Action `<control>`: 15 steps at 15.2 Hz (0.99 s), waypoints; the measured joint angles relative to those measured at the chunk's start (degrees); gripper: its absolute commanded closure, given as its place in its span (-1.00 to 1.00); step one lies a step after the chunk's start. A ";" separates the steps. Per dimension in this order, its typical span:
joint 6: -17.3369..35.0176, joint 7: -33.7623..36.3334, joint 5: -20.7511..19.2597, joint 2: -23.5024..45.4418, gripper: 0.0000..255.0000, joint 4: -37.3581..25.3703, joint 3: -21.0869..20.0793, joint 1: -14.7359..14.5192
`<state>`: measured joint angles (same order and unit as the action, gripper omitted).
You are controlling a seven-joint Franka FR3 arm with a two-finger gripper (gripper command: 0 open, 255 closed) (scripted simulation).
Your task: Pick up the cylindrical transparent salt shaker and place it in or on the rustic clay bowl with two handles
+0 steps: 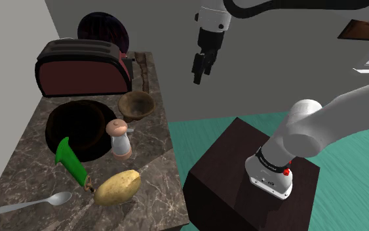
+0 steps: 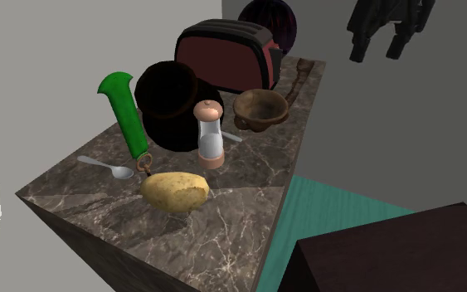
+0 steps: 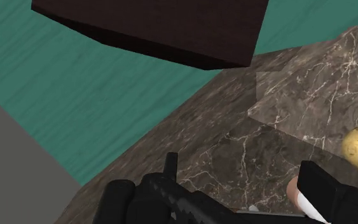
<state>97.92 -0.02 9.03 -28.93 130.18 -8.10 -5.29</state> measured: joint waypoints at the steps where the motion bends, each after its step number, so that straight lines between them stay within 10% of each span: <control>1: 1.05 0.65 0.51 1.36 -1.00 -0.52 -0.87 -0.49; 15: 14.30 8.14 1.26 23.99 -1.00 -12.83 -10.64 -5.78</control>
<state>112.22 8.12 10.29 -4.94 117.35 -18.73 -11.07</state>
